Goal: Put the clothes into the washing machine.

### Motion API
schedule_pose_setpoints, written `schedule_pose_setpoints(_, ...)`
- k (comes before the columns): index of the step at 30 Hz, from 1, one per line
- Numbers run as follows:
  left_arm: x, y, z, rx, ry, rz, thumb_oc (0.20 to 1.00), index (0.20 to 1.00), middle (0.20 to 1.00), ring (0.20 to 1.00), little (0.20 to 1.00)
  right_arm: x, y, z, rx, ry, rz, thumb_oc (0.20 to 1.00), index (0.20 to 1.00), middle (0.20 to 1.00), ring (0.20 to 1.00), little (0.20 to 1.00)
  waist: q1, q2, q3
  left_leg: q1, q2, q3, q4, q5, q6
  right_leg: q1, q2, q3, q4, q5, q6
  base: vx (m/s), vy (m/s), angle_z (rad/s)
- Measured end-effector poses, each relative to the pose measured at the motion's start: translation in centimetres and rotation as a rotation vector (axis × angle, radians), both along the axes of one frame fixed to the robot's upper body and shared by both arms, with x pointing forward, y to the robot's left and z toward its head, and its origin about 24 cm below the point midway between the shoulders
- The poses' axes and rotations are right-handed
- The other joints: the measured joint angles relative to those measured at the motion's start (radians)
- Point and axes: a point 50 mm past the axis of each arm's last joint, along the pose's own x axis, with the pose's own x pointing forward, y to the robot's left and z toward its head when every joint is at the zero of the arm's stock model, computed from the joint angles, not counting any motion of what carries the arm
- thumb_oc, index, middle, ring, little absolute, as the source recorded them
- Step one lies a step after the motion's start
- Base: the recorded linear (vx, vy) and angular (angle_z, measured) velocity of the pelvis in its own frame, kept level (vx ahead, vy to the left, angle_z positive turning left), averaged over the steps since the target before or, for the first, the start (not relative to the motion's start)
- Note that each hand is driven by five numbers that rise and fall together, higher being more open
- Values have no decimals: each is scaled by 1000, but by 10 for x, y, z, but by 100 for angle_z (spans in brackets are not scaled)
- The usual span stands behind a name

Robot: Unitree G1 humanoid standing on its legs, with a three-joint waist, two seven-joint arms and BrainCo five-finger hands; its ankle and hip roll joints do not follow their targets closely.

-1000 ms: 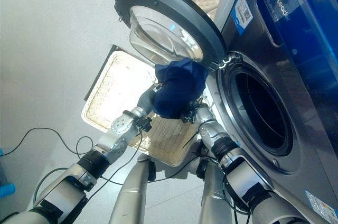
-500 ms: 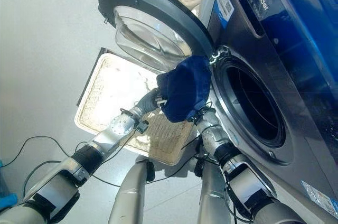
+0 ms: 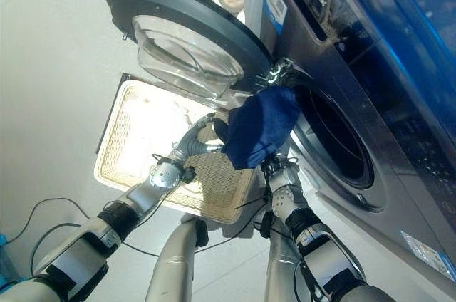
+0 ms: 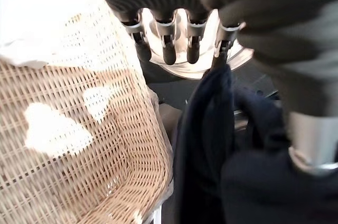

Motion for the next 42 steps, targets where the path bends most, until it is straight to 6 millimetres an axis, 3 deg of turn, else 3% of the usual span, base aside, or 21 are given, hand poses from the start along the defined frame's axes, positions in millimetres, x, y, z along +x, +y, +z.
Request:
schedule_pose_setpoints(7,-1,12,-5,-183,-40,184,1000,1000,1000,1000,1000,-2,-32,-6,234,6,-150,200,200,200,200,200,0,42,0,29,-5,8,-18,2,3,17,-1,9,-2,0,1,13,20,-3)
schedule_pose_setpoints(11,-2,29,-13,-317,-44,349,1000,1000,1000,1000,1000,1,-47,-2,409,-23,-265,200,200,200,200,200,5,42,0,25,-5,4,-17,1,2,17,-3,4,-2,0,1,7,-51,3)
schedule_pose_setpoints(18,-8,56,-32,-365,-32,526,1000,1000,1000,1000,1000,5,-76,21,633,-125,-428,200,200,200,200,200,11,42,0,-13,-4,-24,6,1,2,9,-7,-24,-5,0,1,4,-58,9)
schedule_pose_setpoints(23,-9,62,-34,-368,-9,523,1000,1000,1000,1000,1000,6,-110,44,776,-220,-527,200,200,200,200,200,38,42,0,-28,-4,-31,14,0,2,1,-9,-30,-5,1,2,3,-11,2)
schedule_pose_setpoints(30,-15,70,-38,-341,1,493,1000,1000,1000,1000,1000,2,-134,84,965,-343,-640,200,200,200,200,200,38,43,0,-48,1,-45,40,-11,4,0,-6,-38,-5,4,-3,4,-4,1)
schedule_pose_setpoints(41,-18,73,-36,-304,-1,456,1000,1000,1000,1000,1000,-10,-146,76,1044,-285,-835,200,200,200,200,200,44,45,1,-67,4,-47,78,-33,13,1,-8,-39,-7,11,4,0,0,0)
schedule_pose_setpoints(42,-18,73,-36,-303,0,457,1000,1000,1000,1000,1000,-10,-147,76,1043,-287,-842,291,291,291,291,291,44,45,1,-67,3,-47,82,-37,14,2,-9,-39,-7,11,4,0,0,0)
